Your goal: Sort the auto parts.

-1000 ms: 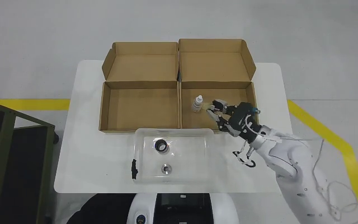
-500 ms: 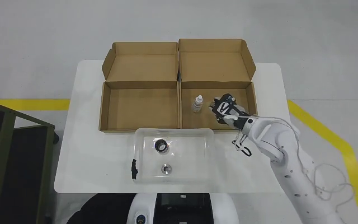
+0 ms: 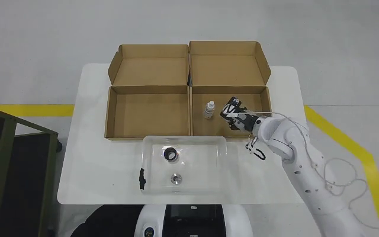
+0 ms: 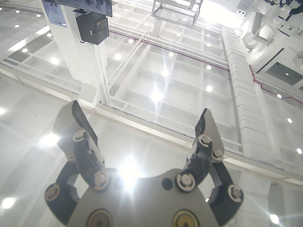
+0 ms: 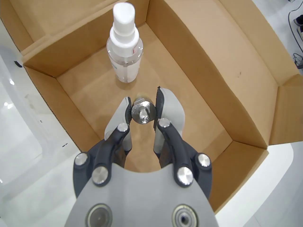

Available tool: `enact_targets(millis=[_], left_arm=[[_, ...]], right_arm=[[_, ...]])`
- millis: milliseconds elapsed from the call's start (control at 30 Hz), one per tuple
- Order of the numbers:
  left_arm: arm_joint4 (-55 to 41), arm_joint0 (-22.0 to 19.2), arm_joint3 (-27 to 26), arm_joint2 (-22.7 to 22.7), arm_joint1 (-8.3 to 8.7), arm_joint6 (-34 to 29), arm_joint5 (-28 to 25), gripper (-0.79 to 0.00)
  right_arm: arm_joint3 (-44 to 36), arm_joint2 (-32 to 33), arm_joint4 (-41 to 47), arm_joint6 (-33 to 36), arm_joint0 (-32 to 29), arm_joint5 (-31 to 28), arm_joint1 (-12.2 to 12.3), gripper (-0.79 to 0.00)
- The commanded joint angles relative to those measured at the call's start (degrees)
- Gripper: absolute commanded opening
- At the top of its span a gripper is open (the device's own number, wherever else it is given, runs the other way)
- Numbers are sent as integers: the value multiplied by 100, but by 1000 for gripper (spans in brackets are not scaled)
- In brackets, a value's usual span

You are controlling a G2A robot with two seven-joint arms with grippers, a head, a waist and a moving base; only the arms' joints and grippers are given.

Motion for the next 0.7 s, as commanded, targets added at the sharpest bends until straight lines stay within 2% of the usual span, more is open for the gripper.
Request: enact_targets(millis=[0,233,367,533,633,667], left_arm=[[0,0,0,0,0,0,0,0],[0,0,0,0,0,0,0,0],[0,0,0,0,0,0,0,0],[0,0,0,0,0,0,0,0],[0,0,0,0,0,0,0,0],[0,0,0,0,0,0,0,0]], right_arm=[[95,-89,-16,75,73,-32,-13,-785],[401,-392,-16,283,333,-53,-74,-785],[590,-553,-19,323,470,-15,-116,-653],[749,-678,28,325,595,11,-156,-610],[833,-730,47,313,663,12,-175,-557],[815,-743,57,302,665,19,-180,-449]])
